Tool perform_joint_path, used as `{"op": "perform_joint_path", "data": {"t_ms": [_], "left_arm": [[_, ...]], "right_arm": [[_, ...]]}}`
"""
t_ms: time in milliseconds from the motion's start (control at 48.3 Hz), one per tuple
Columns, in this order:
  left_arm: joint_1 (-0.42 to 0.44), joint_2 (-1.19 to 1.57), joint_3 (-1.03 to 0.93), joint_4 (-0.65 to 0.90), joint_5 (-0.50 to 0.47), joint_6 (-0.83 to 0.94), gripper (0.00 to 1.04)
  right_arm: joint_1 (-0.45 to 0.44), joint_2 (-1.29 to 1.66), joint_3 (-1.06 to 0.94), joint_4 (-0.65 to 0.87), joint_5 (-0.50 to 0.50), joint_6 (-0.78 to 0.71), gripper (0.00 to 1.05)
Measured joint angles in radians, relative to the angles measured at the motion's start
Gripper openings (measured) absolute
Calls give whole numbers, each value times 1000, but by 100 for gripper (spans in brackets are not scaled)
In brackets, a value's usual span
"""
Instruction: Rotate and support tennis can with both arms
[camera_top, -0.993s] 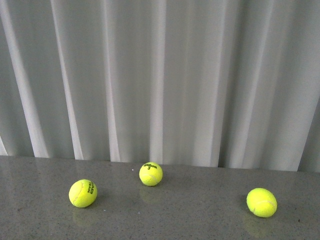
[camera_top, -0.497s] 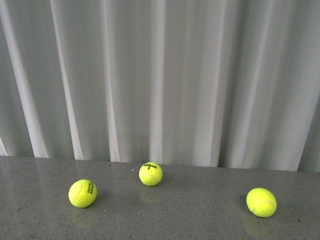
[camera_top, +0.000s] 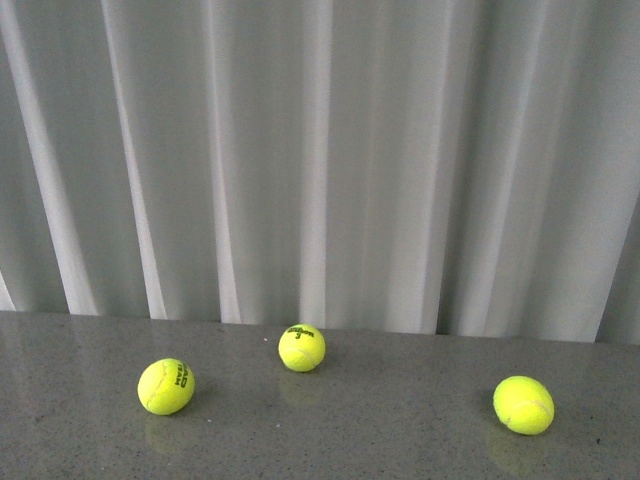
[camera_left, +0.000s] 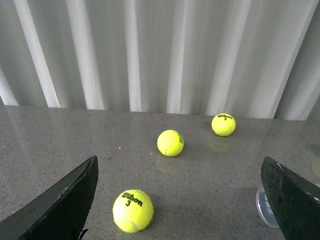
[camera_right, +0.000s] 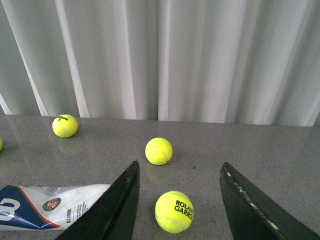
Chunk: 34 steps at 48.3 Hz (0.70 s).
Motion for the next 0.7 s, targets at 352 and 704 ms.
{"op": "perform_joint_path", "data": {"t_ms": [352,704], "left_arm": [[0,0,0,0,0,0,98],[0,0,0,0,0,0,98]], "right_arm": [[0,0,0,0,0,1,98],[0,0,0,0,0,0,98]]}}
